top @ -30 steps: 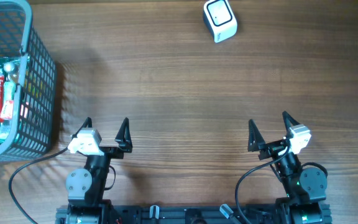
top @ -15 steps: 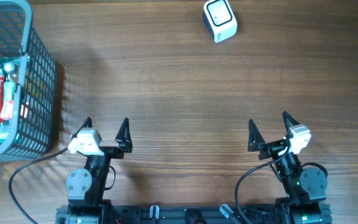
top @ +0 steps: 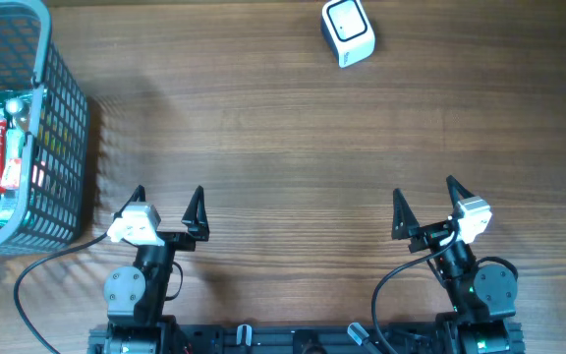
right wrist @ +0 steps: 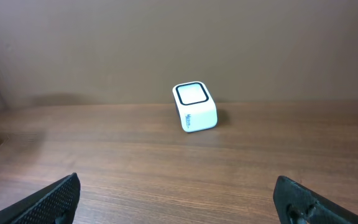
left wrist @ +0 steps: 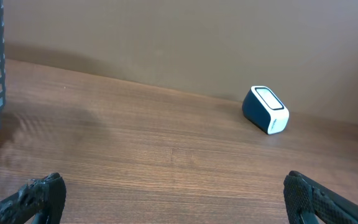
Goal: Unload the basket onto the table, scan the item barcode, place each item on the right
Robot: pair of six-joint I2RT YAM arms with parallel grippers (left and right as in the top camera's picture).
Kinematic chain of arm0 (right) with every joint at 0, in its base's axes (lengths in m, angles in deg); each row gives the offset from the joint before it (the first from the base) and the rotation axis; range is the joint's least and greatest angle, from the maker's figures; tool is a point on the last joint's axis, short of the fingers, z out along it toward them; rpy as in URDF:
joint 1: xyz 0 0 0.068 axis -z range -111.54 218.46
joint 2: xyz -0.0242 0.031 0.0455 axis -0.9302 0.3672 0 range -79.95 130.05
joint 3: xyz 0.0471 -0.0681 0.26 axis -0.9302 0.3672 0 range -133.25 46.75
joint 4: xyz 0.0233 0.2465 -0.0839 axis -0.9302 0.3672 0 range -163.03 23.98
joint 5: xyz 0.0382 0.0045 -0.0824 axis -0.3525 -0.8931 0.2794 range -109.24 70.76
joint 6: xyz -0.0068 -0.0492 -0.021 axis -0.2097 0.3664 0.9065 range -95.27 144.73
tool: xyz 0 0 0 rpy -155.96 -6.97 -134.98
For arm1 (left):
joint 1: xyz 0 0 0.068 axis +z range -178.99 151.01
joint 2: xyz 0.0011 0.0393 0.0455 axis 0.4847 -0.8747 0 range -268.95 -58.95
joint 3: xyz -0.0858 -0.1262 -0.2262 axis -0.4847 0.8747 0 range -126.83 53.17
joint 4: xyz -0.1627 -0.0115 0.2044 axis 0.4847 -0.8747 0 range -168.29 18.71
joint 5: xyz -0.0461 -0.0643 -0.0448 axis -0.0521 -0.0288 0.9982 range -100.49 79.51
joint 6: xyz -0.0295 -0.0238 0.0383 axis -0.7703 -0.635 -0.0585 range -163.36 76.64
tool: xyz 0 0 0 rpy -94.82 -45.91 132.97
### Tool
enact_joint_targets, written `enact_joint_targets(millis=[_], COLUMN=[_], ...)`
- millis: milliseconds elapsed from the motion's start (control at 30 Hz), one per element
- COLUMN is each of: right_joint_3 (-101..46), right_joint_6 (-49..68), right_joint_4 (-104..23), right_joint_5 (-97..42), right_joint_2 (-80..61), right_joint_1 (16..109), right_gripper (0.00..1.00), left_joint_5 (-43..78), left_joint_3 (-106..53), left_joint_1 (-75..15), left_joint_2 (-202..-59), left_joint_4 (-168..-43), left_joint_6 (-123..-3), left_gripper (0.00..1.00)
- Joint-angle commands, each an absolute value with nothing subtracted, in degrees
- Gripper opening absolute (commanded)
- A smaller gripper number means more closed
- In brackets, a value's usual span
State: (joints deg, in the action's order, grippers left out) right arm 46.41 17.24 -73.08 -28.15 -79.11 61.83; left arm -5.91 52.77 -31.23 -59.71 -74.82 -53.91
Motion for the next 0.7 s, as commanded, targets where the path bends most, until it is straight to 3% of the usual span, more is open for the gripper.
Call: enact_joint_targets(millis=[0, 433, 667], right_joint_3=[46.5, 46.5, 46.5], right_joint_6=[17.2, 17.1, 17.1], right_joint_4=[-73.6, -73.6, -73.6], right_joint_5=[-27.8, -27.8, -27.8], right_joint_2=[-79.2, -79.2, -79.2], right_joint_1=[62.1, 62.1, 62.1], right_gripper=[1.0, 1.0, 1.0], left_joint_5=[-5.8, -2.8, -1.4], left_joint_3=[52.9, 52.4, 32.5], left_joint_1=[-31.0, -31.0, -31.0], left_joint_2=[-59.8, -59.8, -63.6], left_joint_4=[-75.4, -73.4, -87.6], left_joint_6=[-53.0, -52.5, -52.7], left_gripper=[1.0, 1.0, 1.0])
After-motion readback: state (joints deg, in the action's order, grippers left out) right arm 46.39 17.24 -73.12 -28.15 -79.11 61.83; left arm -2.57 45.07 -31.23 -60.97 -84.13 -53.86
